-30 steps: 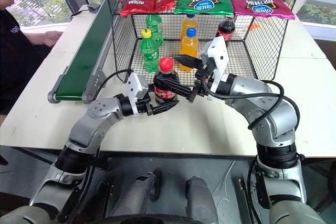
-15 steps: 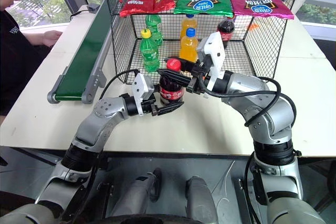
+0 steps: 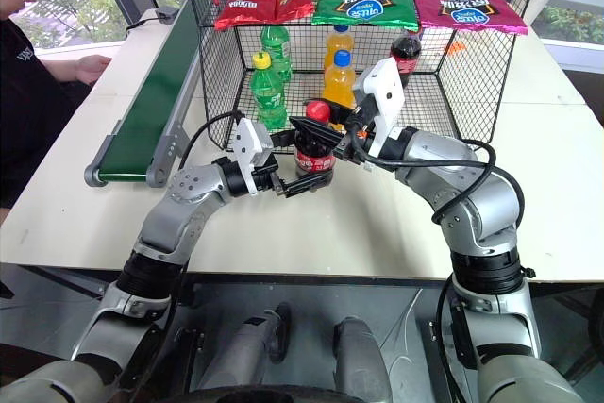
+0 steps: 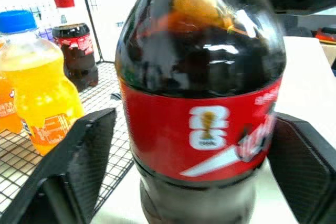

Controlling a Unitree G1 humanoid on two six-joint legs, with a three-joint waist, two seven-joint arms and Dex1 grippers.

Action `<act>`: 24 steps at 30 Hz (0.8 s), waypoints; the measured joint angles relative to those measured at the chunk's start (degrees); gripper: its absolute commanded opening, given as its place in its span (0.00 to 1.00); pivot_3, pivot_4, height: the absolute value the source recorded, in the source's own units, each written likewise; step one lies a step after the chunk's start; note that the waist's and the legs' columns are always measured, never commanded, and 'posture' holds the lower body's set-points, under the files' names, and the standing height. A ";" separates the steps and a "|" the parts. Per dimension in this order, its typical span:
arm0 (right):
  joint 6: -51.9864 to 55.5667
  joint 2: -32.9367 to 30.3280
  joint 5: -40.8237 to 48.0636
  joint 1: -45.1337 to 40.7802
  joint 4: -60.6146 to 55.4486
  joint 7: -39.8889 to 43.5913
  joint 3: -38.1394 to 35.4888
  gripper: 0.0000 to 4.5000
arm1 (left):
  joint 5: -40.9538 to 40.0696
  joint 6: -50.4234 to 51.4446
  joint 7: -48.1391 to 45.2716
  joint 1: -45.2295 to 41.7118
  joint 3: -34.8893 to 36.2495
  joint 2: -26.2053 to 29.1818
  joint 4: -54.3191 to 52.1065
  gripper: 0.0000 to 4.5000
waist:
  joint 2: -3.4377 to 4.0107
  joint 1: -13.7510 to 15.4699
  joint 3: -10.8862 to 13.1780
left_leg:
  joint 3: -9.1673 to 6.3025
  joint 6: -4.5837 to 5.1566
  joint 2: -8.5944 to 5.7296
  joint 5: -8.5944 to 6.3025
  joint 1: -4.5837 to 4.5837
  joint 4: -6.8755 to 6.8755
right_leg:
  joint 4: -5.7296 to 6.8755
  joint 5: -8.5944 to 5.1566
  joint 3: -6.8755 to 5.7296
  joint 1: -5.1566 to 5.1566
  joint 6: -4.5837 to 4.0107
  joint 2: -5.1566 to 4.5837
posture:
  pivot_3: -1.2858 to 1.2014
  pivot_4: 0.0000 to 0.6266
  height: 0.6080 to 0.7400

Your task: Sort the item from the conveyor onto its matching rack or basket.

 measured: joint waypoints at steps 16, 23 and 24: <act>-5.98 -1.90 -9.91 -6.73 16.46 -8.54 -4.61 0.26 | -3.91 8.23 3.28 6.79 7.39 6.02 -8.60 0.99 | 0.02 0.16 0.01 | 0.01 0.00 -0.02 0.00 0.01 0.02 | 0.03 -0.01 0.01 0.01 -0.02 -0.01 | 0.52 0.24 0.98; -14.52 -1.45 -17.00 -12.32 31.93 -15.44 -7.43 0.26 | -3.85 8.25 7.67 6.33 8.42 3.85 -8.63 0.99 | 0.03 -0.07 0.01 | 0.06 0.00 -0.01 0.02 0.02 -0.01 | 0.10 0.02 0.03 -0.01 0.03 0.03 | 0.52 0.24 0.98; -15.98 -1.26 -17.91 -12.93 34.05 -16.49 -7.82 0.26 | -3.81 8.20 8.00 6.29 8.25 3.57 -8.63 0.99 | 0.03 -0.05 0.01 | 0.06 0.00 -0.01 0.02 0.02 0.00 | 0.11 0.02 0.03 -0.01 0.03 0.05 | 0.52 0.24 0.98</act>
